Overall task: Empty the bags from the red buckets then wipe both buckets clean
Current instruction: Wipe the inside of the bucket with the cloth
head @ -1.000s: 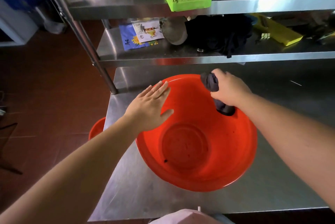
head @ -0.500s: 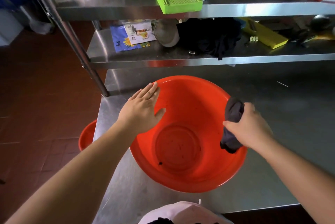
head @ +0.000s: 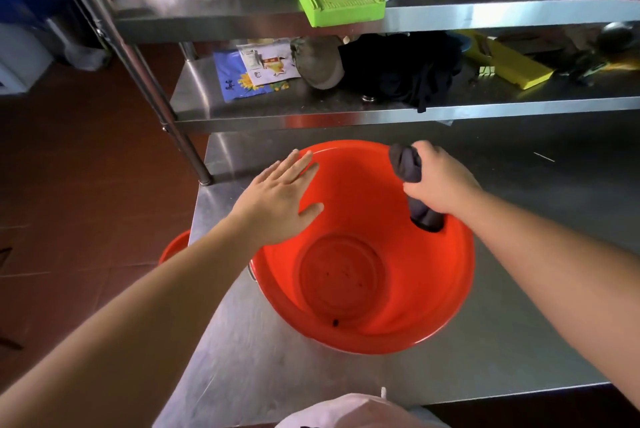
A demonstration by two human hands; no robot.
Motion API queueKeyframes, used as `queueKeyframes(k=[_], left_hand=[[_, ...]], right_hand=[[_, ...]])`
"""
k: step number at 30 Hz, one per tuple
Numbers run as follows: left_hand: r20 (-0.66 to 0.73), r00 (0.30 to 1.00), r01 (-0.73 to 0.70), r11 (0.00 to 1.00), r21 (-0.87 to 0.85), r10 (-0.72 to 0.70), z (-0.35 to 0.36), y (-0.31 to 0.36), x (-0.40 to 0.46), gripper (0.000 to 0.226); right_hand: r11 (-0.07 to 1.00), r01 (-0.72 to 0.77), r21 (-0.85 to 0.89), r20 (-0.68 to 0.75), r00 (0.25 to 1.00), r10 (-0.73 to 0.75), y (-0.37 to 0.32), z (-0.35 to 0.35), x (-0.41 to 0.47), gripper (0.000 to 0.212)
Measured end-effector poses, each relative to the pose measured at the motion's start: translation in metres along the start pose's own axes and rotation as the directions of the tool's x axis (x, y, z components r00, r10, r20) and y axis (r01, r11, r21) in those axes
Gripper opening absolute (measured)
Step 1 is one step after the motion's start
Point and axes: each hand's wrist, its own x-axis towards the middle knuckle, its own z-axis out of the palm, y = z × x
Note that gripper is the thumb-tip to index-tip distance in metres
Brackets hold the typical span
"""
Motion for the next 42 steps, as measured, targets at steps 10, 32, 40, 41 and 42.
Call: queueKeyframes(k=[10,32,40,41,42], left_hand=[[-0.035,0.994,0.102,0.995,0.011,-0.102,0.021,-0.001,-0.005,0.089],[-0.039,0.997,0.067,0.997,-0.041,-0.069,-0.008,0.010,0.004,0.081],[0.048,0.990,0.136,0.978,-0.155,-0.130,0.012,0.006,0.003,0.085],[0.045,0.988,0.151,0.976,-0.160,-0.145,0.011,0.008,0.003,0.084],[0.042,0.987,0.161,0.973,-0.167,-0.156,0.010,0.009,0.002,0.083]], right_hand=[[1.000,-0.007,-0.030,-0.027,1.000,0.006,-0.003,0.005,-0.005,0.074],[0.979,-0.143,-0.146,0.003,0.989,0.145,0.018,-0.012,-0.009,0.050],[0.964,-0.130,-0.231,-0.025,0.992,0.128,0.014,-0.009,-0.007,0.057],[0.962,-0.157,-0.225,-0.028,0.988,0.155,0.014,-0.010,-0.014,0.058],[0.959,-0.191,-0.207,-0.032,0.981,0.189,0.015,-0.012,-0.023,0.058]])
